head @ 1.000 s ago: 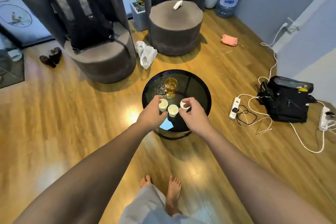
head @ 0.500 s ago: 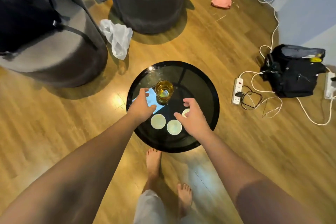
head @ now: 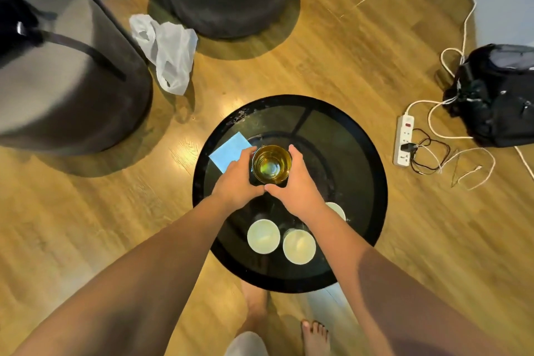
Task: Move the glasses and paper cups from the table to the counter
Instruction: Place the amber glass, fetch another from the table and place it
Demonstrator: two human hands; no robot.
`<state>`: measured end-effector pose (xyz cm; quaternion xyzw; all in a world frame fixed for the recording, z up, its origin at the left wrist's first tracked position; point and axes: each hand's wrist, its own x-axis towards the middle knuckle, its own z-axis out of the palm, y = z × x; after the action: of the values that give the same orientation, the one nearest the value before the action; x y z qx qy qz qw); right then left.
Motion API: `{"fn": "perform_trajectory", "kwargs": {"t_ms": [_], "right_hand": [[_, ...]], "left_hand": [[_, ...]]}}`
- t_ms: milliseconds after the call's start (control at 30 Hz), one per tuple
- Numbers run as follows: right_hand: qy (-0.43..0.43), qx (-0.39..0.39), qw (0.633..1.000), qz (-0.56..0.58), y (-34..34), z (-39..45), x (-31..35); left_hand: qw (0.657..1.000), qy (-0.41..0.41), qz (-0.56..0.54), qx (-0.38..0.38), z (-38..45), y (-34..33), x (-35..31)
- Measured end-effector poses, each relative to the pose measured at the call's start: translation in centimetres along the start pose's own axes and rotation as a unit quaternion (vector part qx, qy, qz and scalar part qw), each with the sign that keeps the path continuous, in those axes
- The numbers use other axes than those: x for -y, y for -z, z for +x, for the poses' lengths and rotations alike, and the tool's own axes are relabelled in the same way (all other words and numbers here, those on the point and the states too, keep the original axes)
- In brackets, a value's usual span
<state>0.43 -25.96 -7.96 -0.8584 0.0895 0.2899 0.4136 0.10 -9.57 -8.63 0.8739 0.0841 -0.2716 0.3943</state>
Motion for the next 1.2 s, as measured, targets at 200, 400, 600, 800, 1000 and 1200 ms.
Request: {"fn": "perform_trajectory", "kwargs": {"t_ms": [200, 400, 600, 800, 1000, 1200], "right_hand": [[0.029, -0.025, 0.999, 0.027, 1.2, 0.1, 1.0], [0.055, -0.119, 0.988, 0.08, 9.4, -3.4, 6.7], [0.112, -0.269, 0.946, 0.145, 22.9, -10.0, 16.1], [0.18, -0.4, 0.878, 0.194, 36.7, -21.4, 23.4], [0.21, -0.464, 0.842, 0.176, 47.8, -35.3, 23.8], [0.207, -0.526, 0.81, 0.157, 52.2, -45.8, 20.4]], "left_hand": [[0.997, -0.038, -0.069, 0.01, 0.0, 0.8, -1.8], [0.98, -0.108, -0.166, 0.027, -1.2, 5.3, -10.3], [0.949, -0.224, -0.22, 0.02, -4.4, 10.7, -26.9], [0.893, -0.375, -0.25, 0.008, -12.6, 12.9, -45.2], [0.863, -0.446, -0.231, 0.046, -22.4, 10.0, -58.7], [0.852, -0.504, -0.14, -0.004, -30.4, 4.6, -65.6]]}}
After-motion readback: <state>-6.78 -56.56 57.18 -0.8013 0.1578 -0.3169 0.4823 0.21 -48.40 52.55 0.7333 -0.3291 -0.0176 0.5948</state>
